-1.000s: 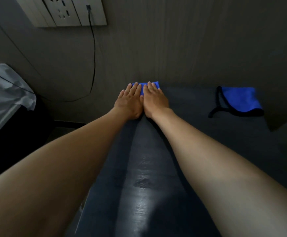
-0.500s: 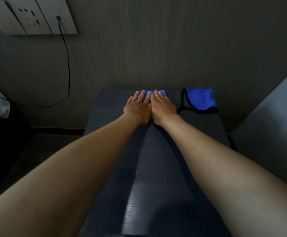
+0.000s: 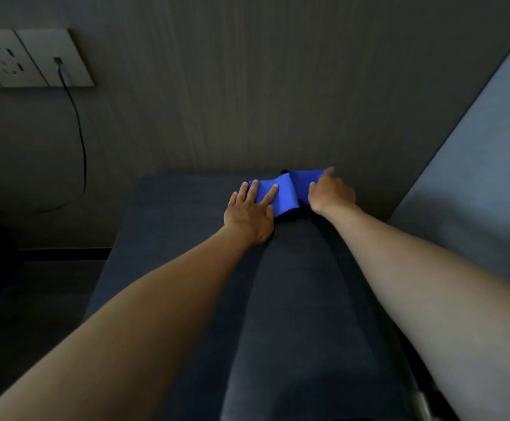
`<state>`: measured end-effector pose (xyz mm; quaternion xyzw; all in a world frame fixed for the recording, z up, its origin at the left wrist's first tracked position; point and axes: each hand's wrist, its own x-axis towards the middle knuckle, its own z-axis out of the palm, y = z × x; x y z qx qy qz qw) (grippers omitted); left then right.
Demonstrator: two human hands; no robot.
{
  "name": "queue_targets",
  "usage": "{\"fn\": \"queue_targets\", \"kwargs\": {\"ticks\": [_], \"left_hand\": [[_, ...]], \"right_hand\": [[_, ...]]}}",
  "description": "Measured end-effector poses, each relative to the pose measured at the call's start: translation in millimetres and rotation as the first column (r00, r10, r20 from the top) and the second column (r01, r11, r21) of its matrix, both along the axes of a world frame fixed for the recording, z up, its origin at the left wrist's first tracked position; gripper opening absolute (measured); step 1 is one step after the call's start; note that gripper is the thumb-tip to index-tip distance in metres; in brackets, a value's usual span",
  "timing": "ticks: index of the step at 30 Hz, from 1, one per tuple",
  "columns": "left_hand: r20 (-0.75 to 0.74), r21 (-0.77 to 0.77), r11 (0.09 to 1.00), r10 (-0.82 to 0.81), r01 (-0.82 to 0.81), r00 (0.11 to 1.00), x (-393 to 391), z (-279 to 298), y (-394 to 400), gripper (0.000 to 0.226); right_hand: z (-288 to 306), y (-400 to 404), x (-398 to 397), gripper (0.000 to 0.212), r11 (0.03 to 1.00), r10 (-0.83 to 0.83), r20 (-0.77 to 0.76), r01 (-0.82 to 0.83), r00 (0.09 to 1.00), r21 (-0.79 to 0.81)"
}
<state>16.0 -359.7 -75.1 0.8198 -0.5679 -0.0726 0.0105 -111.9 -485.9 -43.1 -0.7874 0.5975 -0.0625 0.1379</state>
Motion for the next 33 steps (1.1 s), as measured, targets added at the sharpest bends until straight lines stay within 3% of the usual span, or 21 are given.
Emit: {"fn": "queue_targets", "kwargs": {"ticks": [3,9,12,16,20,33], "left_hand": [[0.01,-0.006,1.0,-0.002,0.002,1.0,-9,2,-6,0.058],[0.005,0.023,1.0,0.014,-0.014,1.0,-17,16,-21,0.057],[-0.023,-0.038,0.999,-0.013,0.012,1.0,-18,11,-21,0.059],[-0.025,-0.12,0.991,-0.061,0.058,0.998,-26,-3,-18,0.062],[-0.033,-0.106,0.993,-0.057,0.053,0.998,-33,-7,-19,0.062],[-0.003,-0.022,0.997,-0.068,0.068,0.998,-49,-1,-26,0.058]], "right_hand": [[-3,-9,-11,0.045,0.991,-0.091,0.122,0.077,0.988,0.111],[-1,-17,-18,0.048,0.955,-0.273,0.311,0.218,0.91,0.202],[-3,-11,-19,0.023,0.969,-0.243,0.326,0.214,0.914,0.123],[0,-4,-17,0.008,0.982,-0.154,0.315,0.18,0.936,-0.057],[1,-5,-19,0.021,0.982,-0.053,0.317,0.107,0.947,-0.154],[28,-14,-33,0.021,0.949,0.117,0.467,0.04,0.876,-0.313]]}}
